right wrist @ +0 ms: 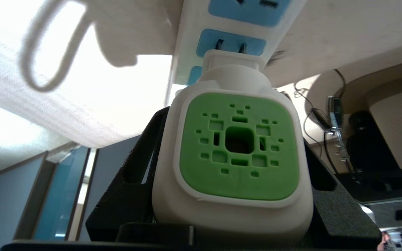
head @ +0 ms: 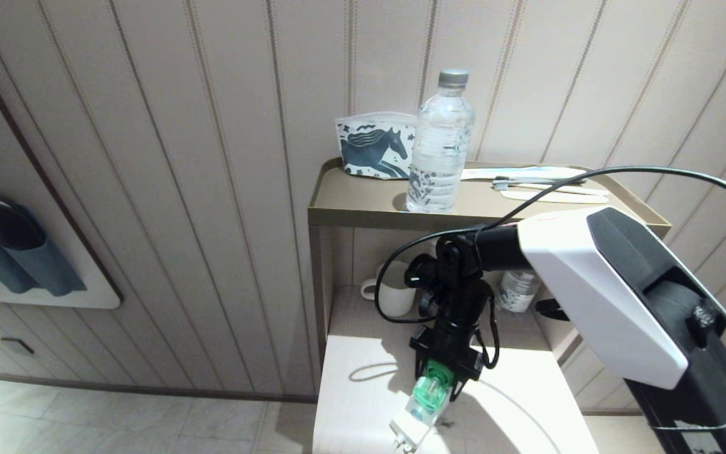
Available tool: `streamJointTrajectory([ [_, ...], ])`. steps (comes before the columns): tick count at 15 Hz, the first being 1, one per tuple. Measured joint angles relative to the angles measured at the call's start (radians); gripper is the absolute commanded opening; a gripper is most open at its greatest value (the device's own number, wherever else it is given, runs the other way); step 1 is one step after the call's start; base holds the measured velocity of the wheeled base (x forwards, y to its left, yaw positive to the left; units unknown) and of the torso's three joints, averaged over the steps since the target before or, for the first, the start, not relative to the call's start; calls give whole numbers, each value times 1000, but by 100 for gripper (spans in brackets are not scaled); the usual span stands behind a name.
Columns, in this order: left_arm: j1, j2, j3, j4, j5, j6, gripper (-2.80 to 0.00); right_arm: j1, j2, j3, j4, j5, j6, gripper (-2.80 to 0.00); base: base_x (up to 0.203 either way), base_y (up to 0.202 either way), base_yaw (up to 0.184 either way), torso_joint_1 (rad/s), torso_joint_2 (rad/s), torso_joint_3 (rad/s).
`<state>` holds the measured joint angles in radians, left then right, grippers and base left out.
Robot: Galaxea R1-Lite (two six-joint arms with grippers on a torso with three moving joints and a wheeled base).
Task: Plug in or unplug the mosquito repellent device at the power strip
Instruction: Insert the plug into the socket
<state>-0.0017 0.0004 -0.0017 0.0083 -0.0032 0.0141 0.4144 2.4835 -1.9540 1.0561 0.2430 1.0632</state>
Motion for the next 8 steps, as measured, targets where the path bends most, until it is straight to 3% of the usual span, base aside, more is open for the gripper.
streamJointTrajectory([
  [8, 0, 0, 0, -1, 0, -1, -280, -12, 14, -3, 22, -2, -6, -280, 0, 0, 0, 0, 0, 0],
])
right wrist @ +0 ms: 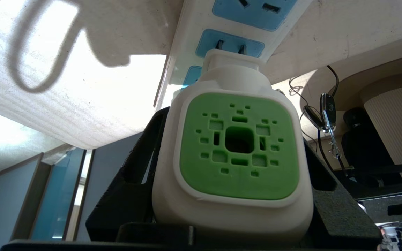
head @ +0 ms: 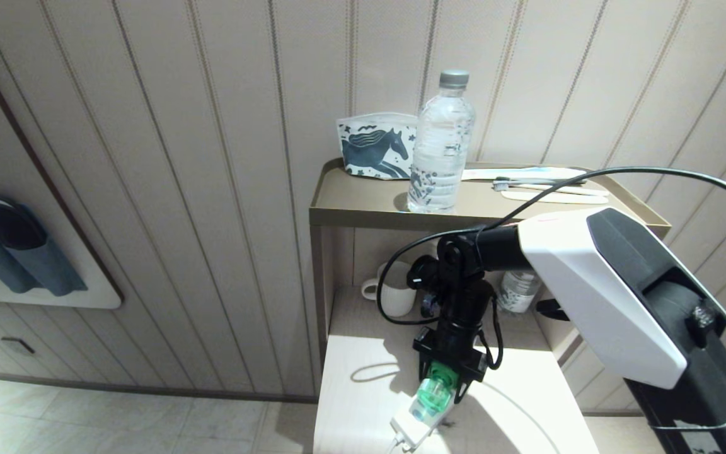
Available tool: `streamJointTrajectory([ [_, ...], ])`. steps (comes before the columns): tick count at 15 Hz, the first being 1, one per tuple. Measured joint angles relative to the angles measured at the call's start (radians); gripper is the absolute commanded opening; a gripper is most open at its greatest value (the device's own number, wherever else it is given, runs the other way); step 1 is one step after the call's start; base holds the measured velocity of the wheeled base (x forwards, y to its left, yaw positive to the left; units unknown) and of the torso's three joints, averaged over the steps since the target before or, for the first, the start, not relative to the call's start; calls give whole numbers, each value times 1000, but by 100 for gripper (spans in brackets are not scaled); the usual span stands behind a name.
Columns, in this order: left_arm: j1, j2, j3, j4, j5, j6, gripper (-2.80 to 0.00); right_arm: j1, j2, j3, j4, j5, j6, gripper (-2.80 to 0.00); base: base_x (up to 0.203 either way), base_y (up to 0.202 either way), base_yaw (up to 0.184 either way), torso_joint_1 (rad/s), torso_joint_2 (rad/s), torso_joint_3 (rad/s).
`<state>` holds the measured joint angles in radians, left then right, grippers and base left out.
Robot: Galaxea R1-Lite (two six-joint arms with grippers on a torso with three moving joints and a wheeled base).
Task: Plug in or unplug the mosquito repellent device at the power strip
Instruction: Insert the plug into the socket
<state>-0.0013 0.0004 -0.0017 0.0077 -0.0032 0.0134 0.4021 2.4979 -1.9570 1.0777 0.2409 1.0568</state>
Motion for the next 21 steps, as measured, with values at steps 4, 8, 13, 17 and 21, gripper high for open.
streamJointTrajectory([
  [4, -1, 0, 0, 0, 0, 0, -280, 3, -1, 0, -5, -14, -2, -280, 0, 0, 0, 0, 0, 0],
  [8, 0, 0, 0, 0, 0, 0, -280, 5, 0, 1, -6, -69, -15, -280, 0, 0, 0, 0, 0, 0],
  [13, 0, 0, 0, 0, 0, 0, -280, 11, -3, 1, -68, -111, -80, -280, 0, 0, 0, 0, 0, 0],
  [17, 0, 0, 0, 0, 0, 0, -280, -8, 3, 0, -74, -100, -74, -280, 0, 0, 0, 0, 0, 0],
  [21, 0, 0, 0, 0, 0, 0, -280, -16, 7, -1, -75, -91, -74, -280, 0, 0, 0, 0, 0, 0],
])
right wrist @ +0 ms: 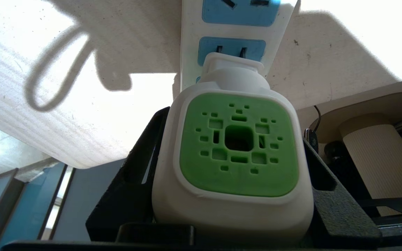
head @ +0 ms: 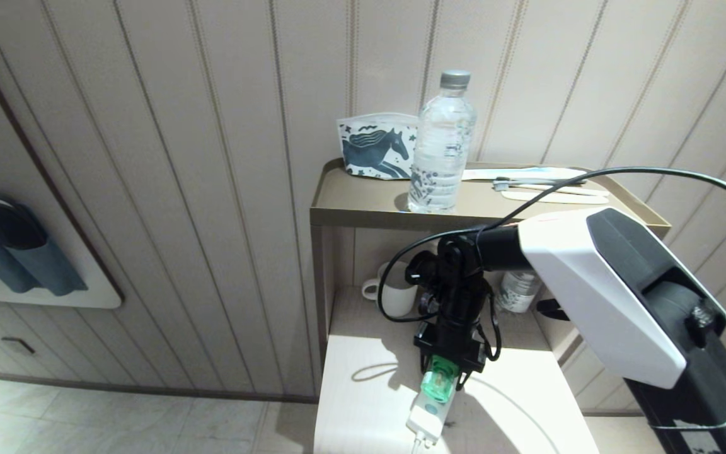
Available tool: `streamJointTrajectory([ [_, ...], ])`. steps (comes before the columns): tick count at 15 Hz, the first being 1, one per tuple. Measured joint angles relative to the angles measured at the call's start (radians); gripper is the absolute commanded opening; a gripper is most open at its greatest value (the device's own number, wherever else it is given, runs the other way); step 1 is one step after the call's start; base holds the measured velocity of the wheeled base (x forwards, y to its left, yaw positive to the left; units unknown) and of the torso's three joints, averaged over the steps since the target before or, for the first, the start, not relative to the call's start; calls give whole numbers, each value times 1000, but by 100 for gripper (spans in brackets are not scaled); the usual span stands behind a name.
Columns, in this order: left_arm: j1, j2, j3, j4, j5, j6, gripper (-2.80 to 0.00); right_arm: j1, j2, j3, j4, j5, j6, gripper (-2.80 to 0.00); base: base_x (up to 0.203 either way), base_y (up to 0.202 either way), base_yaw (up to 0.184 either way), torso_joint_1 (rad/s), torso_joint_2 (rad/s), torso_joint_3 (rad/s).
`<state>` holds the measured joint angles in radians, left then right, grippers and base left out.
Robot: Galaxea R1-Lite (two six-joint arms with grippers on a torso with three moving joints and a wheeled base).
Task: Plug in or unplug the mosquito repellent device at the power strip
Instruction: Insert the plug into the socket
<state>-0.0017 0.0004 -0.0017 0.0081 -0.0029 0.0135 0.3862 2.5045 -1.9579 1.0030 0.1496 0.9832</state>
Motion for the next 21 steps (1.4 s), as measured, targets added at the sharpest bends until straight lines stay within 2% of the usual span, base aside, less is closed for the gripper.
streamJointTrajectory([
  [3, 0, 0, 0, 0, 0, 0, -280, 0, 1, 0, 0, 23, 7, -280, 0, 0, 0, 0, 0, 0],
  [8, 0, 0, 0, -1, 0, 0, -280, -1, 3, 2, 11, 19, -7, -280, 0, 0, 0, 0, 0, 0],
  [10, 0, 0, 0, -1, 0, 0, -280, -1, 1, 2, 8, 8, -43, -280, 0, 0, 0, 0, 0, 0],
  [13, 0, 0, 0, 0, 0, 0, -280, -1, 5, 2, -12, -74, -133, -280, 0, 0, 0, 0, 0, 0],
  [14, 0, 0, 0, 0, -1, 0, -280, -3, 7, 2, -14, -78, -146, -280, 0, 0, 0, 0, 0, 0],
  [21, 0, 0, 0, -1, 0, 0, -280, -11, 26, 1, -14, -70, -138, -280, 0, 0, 0, 0, 0, 0],
])
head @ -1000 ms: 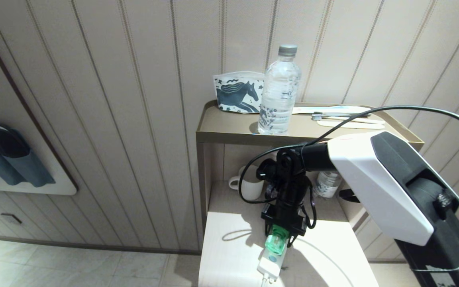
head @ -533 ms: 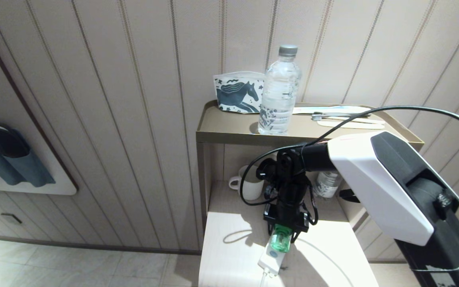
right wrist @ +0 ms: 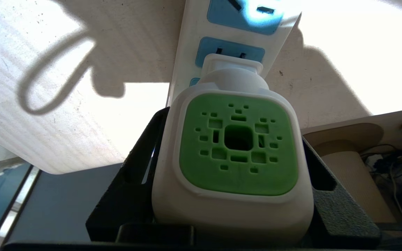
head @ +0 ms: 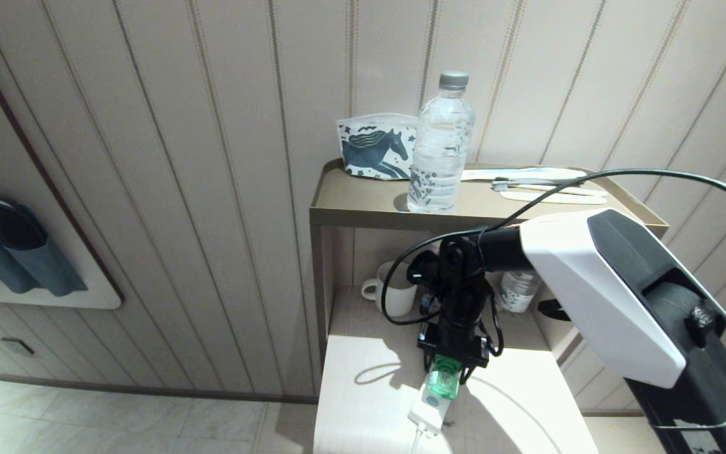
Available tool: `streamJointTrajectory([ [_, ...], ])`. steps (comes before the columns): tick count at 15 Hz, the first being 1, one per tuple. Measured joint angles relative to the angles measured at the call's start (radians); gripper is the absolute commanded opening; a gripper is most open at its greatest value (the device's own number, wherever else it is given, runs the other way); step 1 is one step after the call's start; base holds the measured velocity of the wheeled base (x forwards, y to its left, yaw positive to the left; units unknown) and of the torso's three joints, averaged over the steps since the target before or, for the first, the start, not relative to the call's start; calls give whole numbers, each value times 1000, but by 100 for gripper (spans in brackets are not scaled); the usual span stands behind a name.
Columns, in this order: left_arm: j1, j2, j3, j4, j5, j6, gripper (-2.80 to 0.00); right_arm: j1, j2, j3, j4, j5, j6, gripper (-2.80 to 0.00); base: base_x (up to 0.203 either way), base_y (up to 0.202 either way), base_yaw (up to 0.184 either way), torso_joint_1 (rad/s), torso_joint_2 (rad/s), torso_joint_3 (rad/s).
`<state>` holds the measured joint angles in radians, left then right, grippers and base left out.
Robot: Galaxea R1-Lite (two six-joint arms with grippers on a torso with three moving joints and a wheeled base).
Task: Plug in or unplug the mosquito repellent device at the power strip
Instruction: Insert the plug into the socket
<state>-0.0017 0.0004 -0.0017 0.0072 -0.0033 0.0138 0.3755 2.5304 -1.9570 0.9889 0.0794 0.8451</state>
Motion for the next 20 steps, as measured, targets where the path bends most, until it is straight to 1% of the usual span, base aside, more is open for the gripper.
streamJointTrajectory([
  [1, 0, 0, 0, 0, 0, 0, -280, -2, 3, 0, 0, 0, 4, -280, 0, 0, 0, 0, 0, 0],
  [4, 0, 0, 0, 1, 1, 0, -280, -2, 11, -1, 1, -1, 62, -280, 0, 0, 0, 0, 0, 0],
  [11, 0, 0, 0, 0, 0, -1, -280, -5, 18, 0, -8, 0, 127, -280, 0, 0, 0, 0, 0, 0],
  [20, 0, 0, 0, 1, 1, 0, -280, -10, 21, 0, -11, 16, 157, -280, 0, 0, 0, 0, 0, 0],
])
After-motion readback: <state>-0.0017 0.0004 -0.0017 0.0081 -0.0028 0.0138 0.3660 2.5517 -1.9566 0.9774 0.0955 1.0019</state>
